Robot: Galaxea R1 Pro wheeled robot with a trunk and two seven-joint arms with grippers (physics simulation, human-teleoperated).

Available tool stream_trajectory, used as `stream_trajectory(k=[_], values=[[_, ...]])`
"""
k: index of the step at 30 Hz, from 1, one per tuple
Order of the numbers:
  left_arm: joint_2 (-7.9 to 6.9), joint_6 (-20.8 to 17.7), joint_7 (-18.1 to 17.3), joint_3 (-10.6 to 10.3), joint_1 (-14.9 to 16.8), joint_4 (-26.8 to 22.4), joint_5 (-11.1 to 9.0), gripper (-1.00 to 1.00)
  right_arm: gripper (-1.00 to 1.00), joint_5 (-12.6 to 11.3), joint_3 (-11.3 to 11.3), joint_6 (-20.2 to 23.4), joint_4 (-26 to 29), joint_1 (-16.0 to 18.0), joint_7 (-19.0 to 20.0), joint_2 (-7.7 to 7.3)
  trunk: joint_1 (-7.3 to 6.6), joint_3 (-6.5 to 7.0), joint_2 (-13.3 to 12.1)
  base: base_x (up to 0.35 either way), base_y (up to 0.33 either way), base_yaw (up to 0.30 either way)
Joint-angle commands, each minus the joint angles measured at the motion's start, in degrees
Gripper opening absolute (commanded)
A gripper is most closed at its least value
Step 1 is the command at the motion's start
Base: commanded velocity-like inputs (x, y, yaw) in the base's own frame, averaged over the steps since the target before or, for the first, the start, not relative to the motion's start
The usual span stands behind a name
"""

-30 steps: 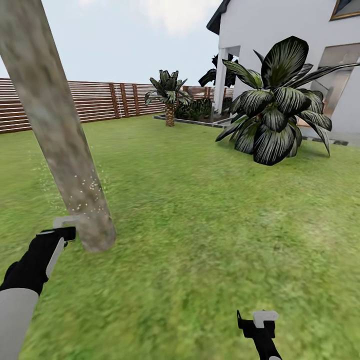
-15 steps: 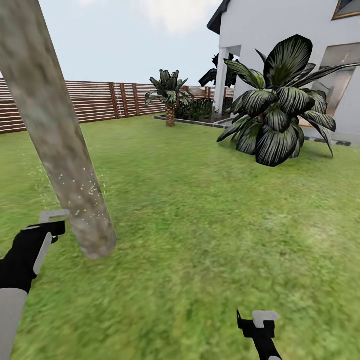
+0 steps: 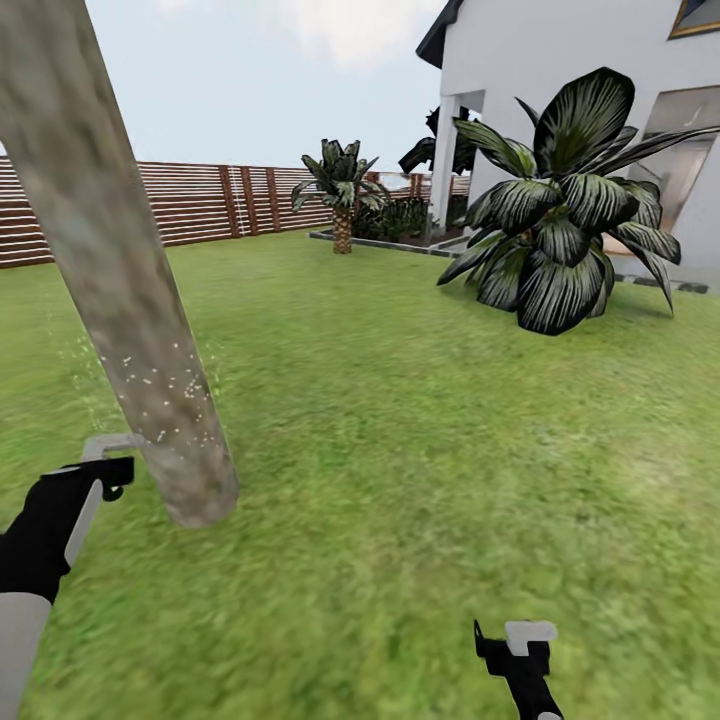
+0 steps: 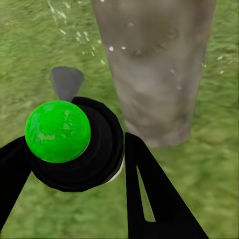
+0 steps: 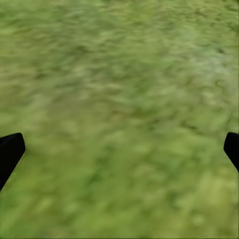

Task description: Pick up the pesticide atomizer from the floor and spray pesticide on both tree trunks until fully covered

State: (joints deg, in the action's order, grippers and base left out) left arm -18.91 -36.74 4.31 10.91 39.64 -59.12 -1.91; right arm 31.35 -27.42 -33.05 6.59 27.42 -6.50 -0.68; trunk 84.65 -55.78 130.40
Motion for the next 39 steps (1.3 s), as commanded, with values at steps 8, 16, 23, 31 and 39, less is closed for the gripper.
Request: stream_trajectory(k=[8, 16, 23, 31, 39], values=[[1.45, 0.6, 0.0, -0.3, -3.2, 0.3, -0.6, -1.0, 1.0, 0.0, 0.0, 0.0, 0.0, 0.0, 0.0, 0.05, 0.0, 0.0, 0.0, 0.163, 0.185, 0.0], [3.36, 1.1, 0.3, 3.8, -5.4, 0.4, -0.2, -1.0, 1.0, 0.0, 0.0, 0.0, 0.0, 0.0, 0.0, 0.06, 0.0, 0.0, 0.0, 0.004, 0.006, 0.0], [5.02, 4.3, 0.3, 4.6, -10.5, 4.3, -0.6, -1.0, 1.0, 0.0, 0.0, 0.0, -0.1, 0.0, 0.0, 0.06, 0.0, 0.0, 0.0, -0.028, 0.0, 0.0], [7.38, 9.9, -0.1, 4.0, -11.7, 4.5, -0.4, -1.0, 1.0, 0.0, 0.0, 0.0, -0.1, 0.0, 0.0, 0.09, 0.0, 0.0, 0.0, -0.312, 0.0, 0.0], [6.97, 13.0, -11.2, -7.2, -11.7, 4.5, 0.0, -1.0, 1.0, 0.7, 3.2, 0.2, 0.4, 0.0, 0.2, 0.15, 0.0, 0.0, 0.0, -0.343, 0.0, 0.0]])
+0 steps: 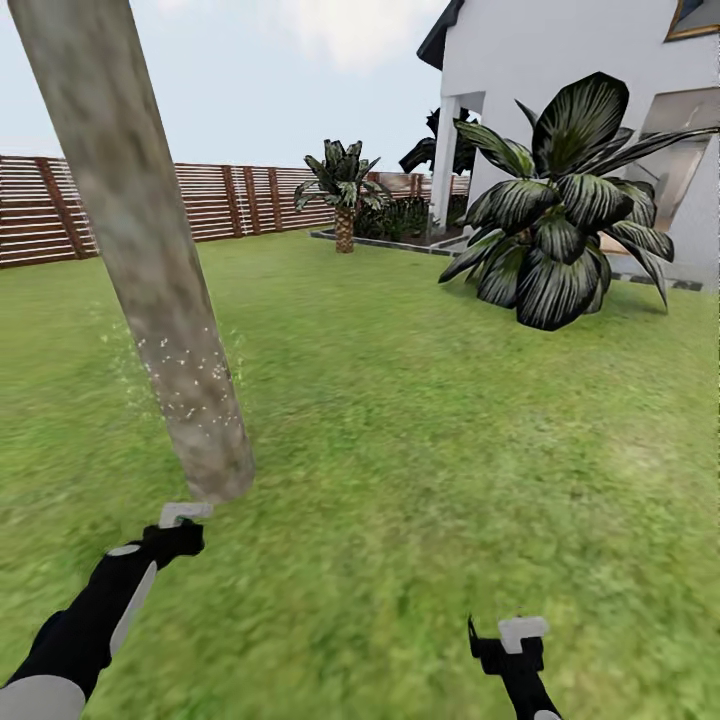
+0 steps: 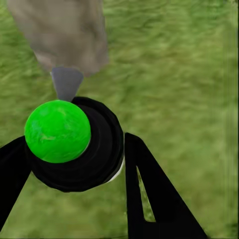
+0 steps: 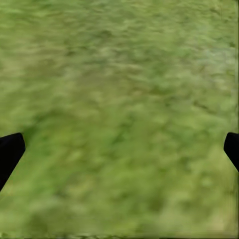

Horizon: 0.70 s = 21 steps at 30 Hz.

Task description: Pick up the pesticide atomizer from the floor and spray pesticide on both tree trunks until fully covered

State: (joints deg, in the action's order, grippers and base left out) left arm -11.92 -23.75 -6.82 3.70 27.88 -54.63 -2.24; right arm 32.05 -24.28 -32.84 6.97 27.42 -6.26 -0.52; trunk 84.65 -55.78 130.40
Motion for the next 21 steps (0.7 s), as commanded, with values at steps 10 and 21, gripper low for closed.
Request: stream_trajectory(k=[10, 21], values=[[-0.29, 1.3, -19.8, -18.0, 0.3, 0.1, 8.8, -1.0, 1.0, 4.6, 10.8, 11.1, 23.2, 0.2, 39.1, -1.3, 0.0, 0.0, 0.0, -0.263, 0.0, 0.0], [-0.1, 4.1, -29.6, -29.8, 0.4, 0.5, 20.6, -1.0, 1.0, 12.3, 11.1, 12.0, 32.0, 0.6, 56.7, -1.61, 0.0, 0.0, 0.0, -0.006, 0.0, 0.0]])
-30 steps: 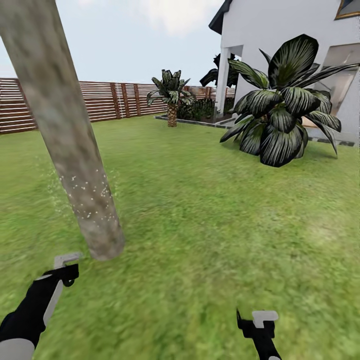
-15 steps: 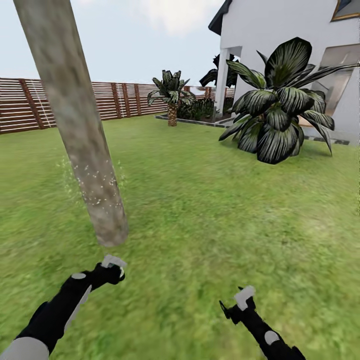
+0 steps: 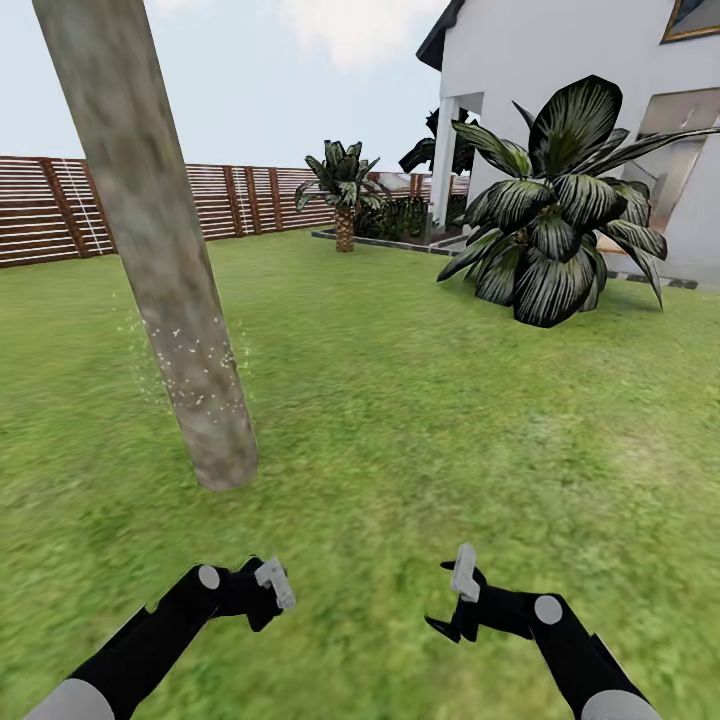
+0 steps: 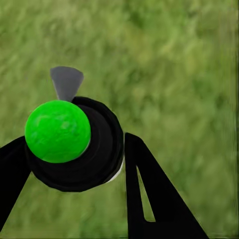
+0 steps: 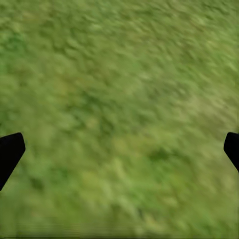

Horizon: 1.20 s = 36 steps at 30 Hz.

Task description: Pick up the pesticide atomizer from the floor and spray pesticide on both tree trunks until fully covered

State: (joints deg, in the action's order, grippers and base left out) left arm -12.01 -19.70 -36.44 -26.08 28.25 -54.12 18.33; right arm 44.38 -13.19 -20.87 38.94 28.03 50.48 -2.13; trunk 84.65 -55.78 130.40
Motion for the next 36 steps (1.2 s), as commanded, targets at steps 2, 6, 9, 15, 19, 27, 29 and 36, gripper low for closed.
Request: stream_trajectory(k=[2, 6, 9, 15, 19, 27, 29, 36], values=[[0.01, 0.3, 0.0, -2.7, 0.3, 1.9, 0.2, -1.0, 1.0, 0.3, 0.0, 0.0, -0.1, 0.0, 0.2, 0.1, 0.0, 0.0, 0.0, 0.0, 0.0, 0.0], [0.08, 0.4, 0.0, -3.8, 0.3, 3.2, 0.7, -1.0, 1.0, 0.3, 0.4, 0.0, -0.1, 0.0, 1.2, 0.46, 0.0, 0.0, 0.0, 0.0, 0.0, 0.0], [0.22, 0.4, 0.0, -4.1, 0.3, 3.4, 2.9, -1.0, -1.0, 0.3, 3.3, 0.0, 0.0, 0.0, 3.3, 0.6, 0.0, 0.0, 0.0, 0.0, 0.0, 0.0], [0.61, 0.4, -4.6, -4.1, 0.1, 3.4, 7.4, -1.0, -1.0, 0.3, 5.1, -0.1, 0.1, 0.0, 4.0, 0.78, 0.0, 0.0, 0.0, 0.0, 0.0, 0.0], [0.8, 0.4, -5.6, -4.0, 0.1, 3.4, 10.0, -1.0, -1.0, 0.2, 5.2, -0.1, 0.2, 0.1, 4.0, 1.02, 0.0, 0.0, 0.0, 0.0, 0.0, 0.0], [1.16, 0.2, -5.7, -8.8, 0.1, 3.4, 10.5, -1.0, -1.0, 0.2, 9.8, -0.1, 0.2, 0.6, 4.1, 6.14, 0.0, 0.0, 0.0, 0.0, 0.0, 0.0], [1.34, 0.2, -5.7, -9.5, 0.1, 3.4, 10.5, -1.0, -1.0, 0.2, 10.0, -0.1, 0.2, 0.6, 4.1, 7.16, 0.0, 0.0, 0.0, 0.0, 0.0, 0.0], [3.53, 0.2, -5.7, -10.0, 0.1, 3.4, 12.2, -1.0, -1.0, 0.2, 10.1, -0.1, 0.2, 0.7, 4.1, 8.6, 0.0, 0.0, 0.0, 0.0, 0.0, 0.0]])
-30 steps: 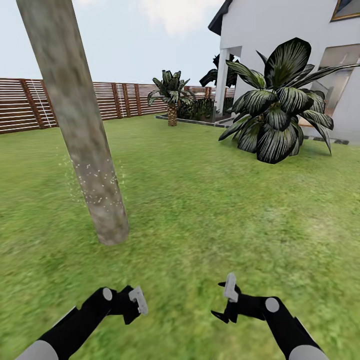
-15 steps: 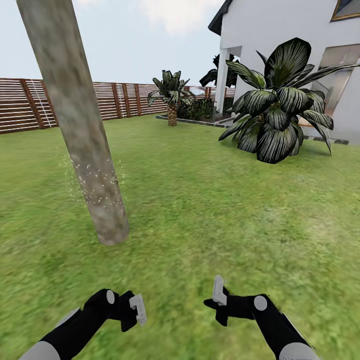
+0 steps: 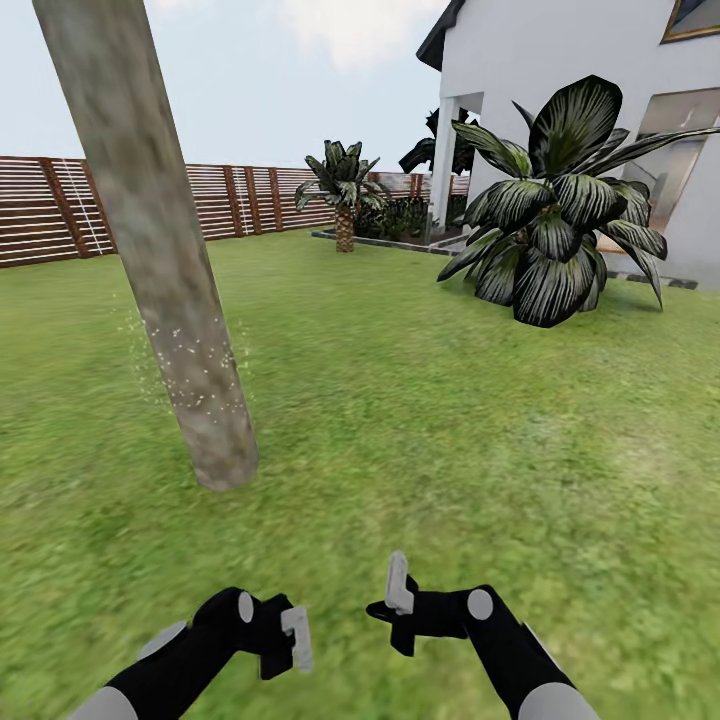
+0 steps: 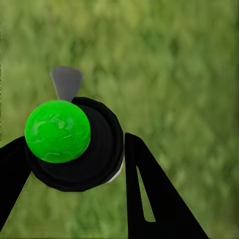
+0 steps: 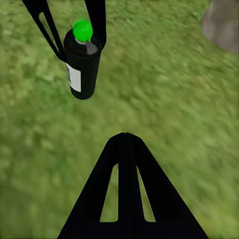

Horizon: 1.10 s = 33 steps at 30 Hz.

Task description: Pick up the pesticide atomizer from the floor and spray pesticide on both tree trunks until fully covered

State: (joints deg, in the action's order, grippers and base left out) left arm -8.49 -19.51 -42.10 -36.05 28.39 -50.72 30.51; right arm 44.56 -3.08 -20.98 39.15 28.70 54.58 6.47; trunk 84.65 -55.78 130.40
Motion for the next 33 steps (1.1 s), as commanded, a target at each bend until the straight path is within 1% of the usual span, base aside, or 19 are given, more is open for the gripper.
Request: stream_trajectory(k=[1, 4, 9, 13, 15, 18, 23, 28, 33], values=[[0.63, 0.0, 0.0, 0.0, 0.0, 0.0, 0.5, -1.0, -1.0, 0.0, 0.0, 0.0, 0.0, 0.0, 0.0, 0.06, 0.0, 0.0, 0.0, 0.0, 0.0, 0.0], [2.07, 0.0, 0.0, 0.0, 0.0, 0.0, 0.9, -1.0, -1.0, 0.0, 0.0, 0.0, 0.0, 0.0, 0.0, 0.11, 0.0, 0.0, 0.0, 0.0, 0.0, 0.0], [3.59, 0.0, 0.0, -0.1, 0.0, 0.0, 1.1, -1.0, -1.0, -0.1, 0.1, 0.0, 0.0, 0.0, 0.0, 0.12, 0.0, 0.0, 0.0, 0.0, 0.0, 0.0], [3.94, 0.0, 0.0, -0.1, 0.0, 0.0, 1.0, -1.0, -1.0, -0.2, 0.1, 0.1, 1.1, 0.0, 0.0, 0.8, 0.0, 0.0, 0.0, 0.0, 0.0, 0.0], [3.99, 0.0, 0.0, -0.1, 0.0, 0.0, 1.0, -1.0, -1.0, -0.2, 0.1, 0.1, 1.4, 0.0, 0.0, 1.64, 0.0, 0.0, 0.0, 0.0, 0.0, 0.0], [4.01, 0.0, 0.0, -0.1, -0.1, 0.0, 1.0, -1.0, -1.0, -0.3, 0.2, 0.1, 1.5, 0.0, 0.0, 2.36, 0.0, 0.0, 0.0, 0.0, 0.0, 0.0], [4.22, 0.0, 0.2, 0.1, 0.0, 0.0, 1.2, -1.0, -1.0, -0.3, 0.2, 0.1, 1.6, 0.0, 0.0, 2.57, 0.0, 0.0, 0.0, 0.0, 0.0, 0.0], [4.91, 0.3, 0.4, 0.3, 0.0, 0.0, 1.1, -1.0, -1.0, -0.3, 0.2, 0.1, 1.6, 0.0, 0.0, 2.6, 0.0, 0.0, 0.0, 0.0, 0.0, 0.0], [5.06, 0.4, 0.5, 0.4, 0.0, 0.0, 0.4, -1.0, -1.0, -0.3, 0.2, 0.1, 1.6, 0.0, 0.0, 2.64, 0.0, 0.0, 0.0, 0.0, 0.0, 0.0]])
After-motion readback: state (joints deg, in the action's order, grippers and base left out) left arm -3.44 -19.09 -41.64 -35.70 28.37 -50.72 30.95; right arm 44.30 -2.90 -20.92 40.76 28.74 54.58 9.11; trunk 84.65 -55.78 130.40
